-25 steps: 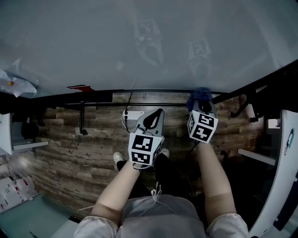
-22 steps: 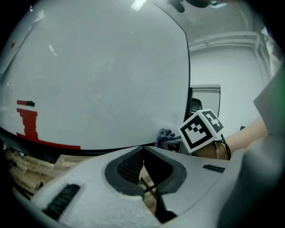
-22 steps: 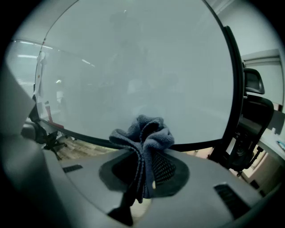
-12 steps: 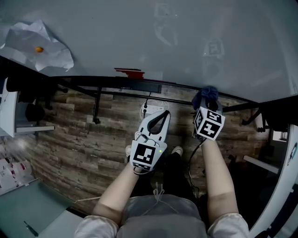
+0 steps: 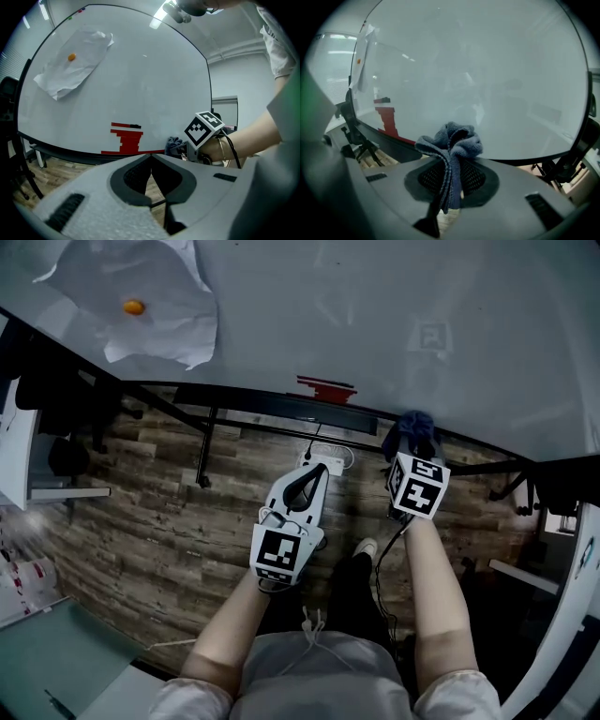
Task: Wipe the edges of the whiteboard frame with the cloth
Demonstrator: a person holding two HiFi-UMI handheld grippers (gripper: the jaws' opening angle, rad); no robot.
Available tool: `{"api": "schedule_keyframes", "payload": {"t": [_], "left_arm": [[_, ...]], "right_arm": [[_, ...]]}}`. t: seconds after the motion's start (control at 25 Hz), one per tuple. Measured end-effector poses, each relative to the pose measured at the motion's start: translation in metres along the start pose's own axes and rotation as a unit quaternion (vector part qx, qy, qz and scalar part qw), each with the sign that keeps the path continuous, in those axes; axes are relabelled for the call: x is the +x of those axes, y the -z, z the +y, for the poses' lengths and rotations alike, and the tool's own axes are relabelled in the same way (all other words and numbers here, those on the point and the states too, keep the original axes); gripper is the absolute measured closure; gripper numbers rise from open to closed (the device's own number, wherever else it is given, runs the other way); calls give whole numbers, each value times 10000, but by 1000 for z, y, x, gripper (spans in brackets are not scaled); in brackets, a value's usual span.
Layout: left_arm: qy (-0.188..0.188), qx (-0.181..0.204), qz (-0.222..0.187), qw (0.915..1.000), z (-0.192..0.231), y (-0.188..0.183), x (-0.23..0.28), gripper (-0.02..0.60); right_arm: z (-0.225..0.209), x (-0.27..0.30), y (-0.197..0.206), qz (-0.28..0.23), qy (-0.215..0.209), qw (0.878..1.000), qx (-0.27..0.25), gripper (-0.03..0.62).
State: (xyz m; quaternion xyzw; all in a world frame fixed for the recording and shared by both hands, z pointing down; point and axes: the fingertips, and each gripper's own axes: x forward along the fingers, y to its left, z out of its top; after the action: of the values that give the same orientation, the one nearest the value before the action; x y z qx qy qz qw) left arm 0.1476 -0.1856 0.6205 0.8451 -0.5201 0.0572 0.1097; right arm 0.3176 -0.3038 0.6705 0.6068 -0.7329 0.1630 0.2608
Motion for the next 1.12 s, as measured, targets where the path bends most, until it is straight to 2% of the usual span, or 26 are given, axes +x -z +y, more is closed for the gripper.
{"api": "schedule_keyframes", "payload": {"t": [0.24, 0.4, 0.56, 0.72, 0.92, 1.12], "left_arm": [[92, -39, 1, 9999, 21, -8, -4, 563], [137, -25, -40, 9999, 33, -20, -7, 563], [159, 40, -103, 9998, 48, -30, -16, 563], [52, 45, -90, 9999, 74, -30, -31, 563], [-116, -54, -165, 9998, 116, -32, -58, 563], [-376, -111, -210, 9990, 166, -31, -93, 563]], "right_arm": [[37, -5, -20, 203, -201, 9988, -404, 520], [76, -4, -25, 443, -514, 9966, -473, 520], [102, 1, -23, 676, -526, 9950, -514, 520], [135, 5, -25, 742, -599, 9939, -558, 520], [195, 11, -36, 712, -886, 9917, -606, 520], [249, 23, -43, 770, -994, 9899, -649, 520]]}}
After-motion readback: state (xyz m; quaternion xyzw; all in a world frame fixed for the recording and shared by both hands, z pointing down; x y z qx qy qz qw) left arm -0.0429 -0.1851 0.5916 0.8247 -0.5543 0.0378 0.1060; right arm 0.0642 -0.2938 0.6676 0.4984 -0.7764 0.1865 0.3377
